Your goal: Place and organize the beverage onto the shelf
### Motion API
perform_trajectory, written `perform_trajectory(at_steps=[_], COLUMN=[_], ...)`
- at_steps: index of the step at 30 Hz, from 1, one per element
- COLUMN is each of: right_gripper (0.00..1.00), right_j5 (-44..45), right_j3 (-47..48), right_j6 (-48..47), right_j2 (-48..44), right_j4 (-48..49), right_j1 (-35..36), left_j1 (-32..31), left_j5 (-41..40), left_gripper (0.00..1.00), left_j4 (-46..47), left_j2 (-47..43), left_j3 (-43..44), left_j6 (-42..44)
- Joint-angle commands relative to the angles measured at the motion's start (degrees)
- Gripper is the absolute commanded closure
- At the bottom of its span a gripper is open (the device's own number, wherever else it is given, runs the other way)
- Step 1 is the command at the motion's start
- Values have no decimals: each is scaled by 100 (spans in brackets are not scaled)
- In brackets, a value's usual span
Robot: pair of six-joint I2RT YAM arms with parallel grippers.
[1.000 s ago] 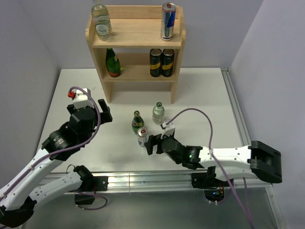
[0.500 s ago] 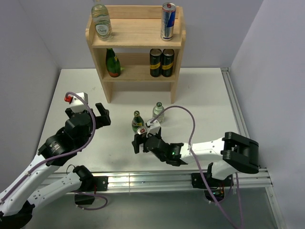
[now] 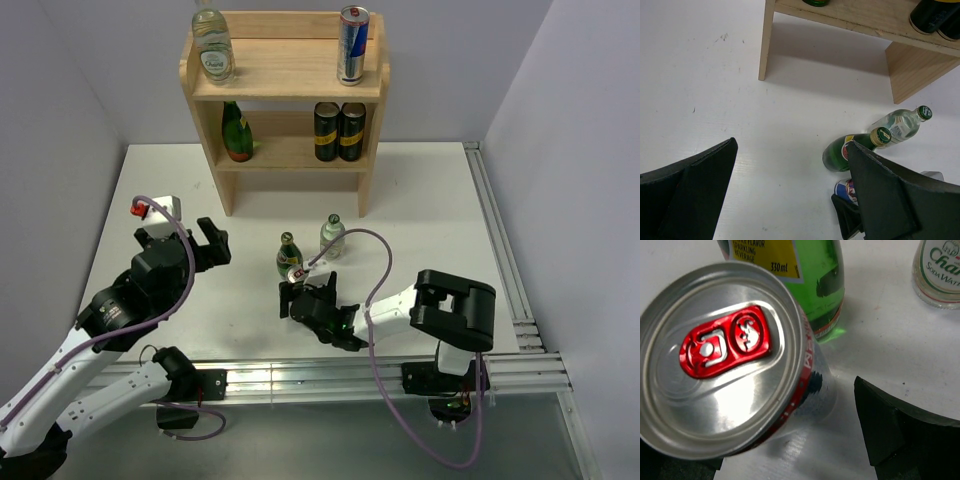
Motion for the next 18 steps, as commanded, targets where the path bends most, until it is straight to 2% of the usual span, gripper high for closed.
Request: perform_trajectory(at_steps=[1,4,6,7,9,10,12,13,15,18], right_gripper=[0,4,11,27,46,67,84,96,100,100], right_j5=[686,880,1011,1021,1012,1003,1029,1038,1029,1065], right_j3=[58,14,-12,5,23,66,93,76,93,224], right_j6=[-200,-472,-700,-789,-921,-939,-913,-861,-799,-763], right_j2=[188,391,539,584,646,637,445,339,-99,-960], right_j4=[880,1372,1714,1794,1900,1848,1586,1454,955,-2], right_j1=[37,37,29,20,-15,-42,-77,-77,-68,37], left_j1=[-20,-20,-20,-29,-20,-20,-20,-20,-29,-20], left_j5=[110,119,128,128,154,146,137,128,111,93], left_gripper=[1,1,1,1,1,1,1,1,1,1], left_j4=[258,258,258,258,267,267,250,232,241,223], left_j2=[-62,-45,-45,-45,-36,-36,-36,-36,-45,-71], left_j3=[-20,-21,-29,-38,-38,-38,-38,-38,-38,-38], left_j6=[95,104,112,121,121,130,112,112,104,112])
